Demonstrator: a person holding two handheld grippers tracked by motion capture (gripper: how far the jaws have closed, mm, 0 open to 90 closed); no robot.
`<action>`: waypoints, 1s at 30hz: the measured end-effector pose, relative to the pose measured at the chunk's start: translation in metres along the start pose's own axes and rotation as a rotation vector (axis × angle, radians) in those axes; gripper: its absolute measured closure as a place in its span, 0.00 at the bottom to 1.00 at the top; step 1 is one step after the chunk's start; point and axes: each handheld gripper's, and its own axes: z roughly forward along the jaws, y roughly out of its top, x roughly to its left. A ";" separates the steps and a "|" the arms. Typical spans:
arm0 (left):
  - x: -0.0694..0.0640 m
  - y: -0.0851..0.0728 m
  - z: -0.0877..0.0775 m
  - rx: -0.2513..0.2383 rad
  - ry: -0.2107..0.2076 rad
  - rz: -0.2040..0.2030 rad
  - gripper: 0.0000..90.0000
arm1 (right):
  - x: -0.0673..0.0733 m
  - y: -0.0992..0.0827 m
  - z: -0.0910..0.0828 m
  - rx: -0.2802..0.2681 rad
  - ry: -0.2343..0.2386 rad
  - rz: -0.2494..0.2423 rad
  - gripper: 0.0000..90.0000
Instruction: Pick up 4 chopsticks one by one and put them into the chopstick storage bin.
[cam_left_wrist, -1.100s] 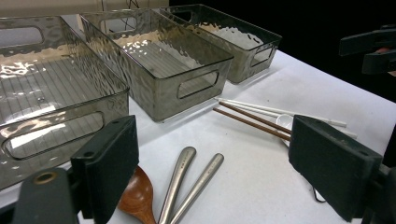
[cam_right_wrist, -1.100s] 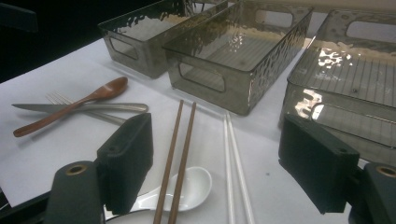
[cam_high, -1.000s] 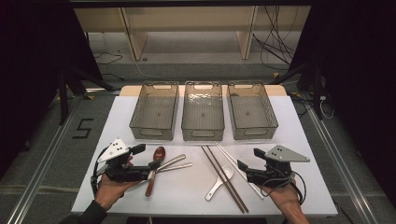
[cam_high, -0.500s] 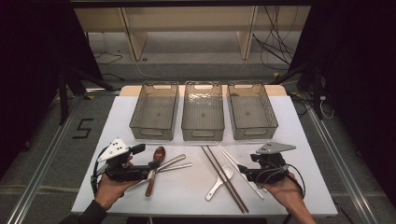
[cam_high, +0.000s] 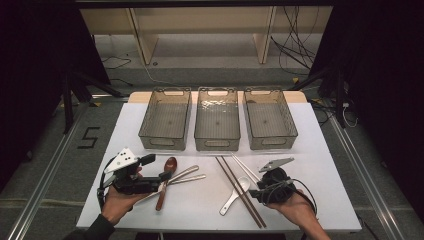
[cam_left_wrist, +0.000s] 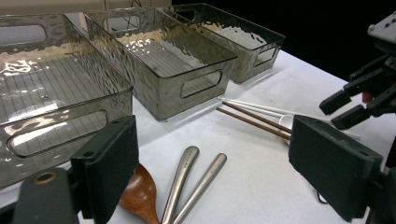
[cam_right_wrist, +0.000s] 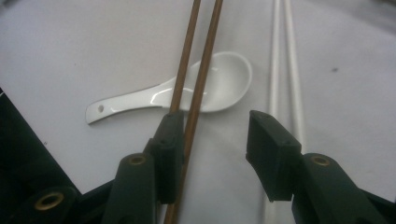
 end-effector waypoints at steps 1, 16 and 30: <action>0.000 0.000 0.000 -0.003 0.000 -0.003 0.17 | 0.001 -0.001 0.002 0.014 0.008 0.006 0.64; 0.001 0.000 0.000 0.001 0.001 -0.006 0.17 | 0.008 -0.005 0.019 0.125 0.037 0.016 0.78; 0.001 0.000 0.000 0.001 0.001 -0.008 0.17 | 0.011 -0.006 0.028 0.184 0.040 0.017 0.87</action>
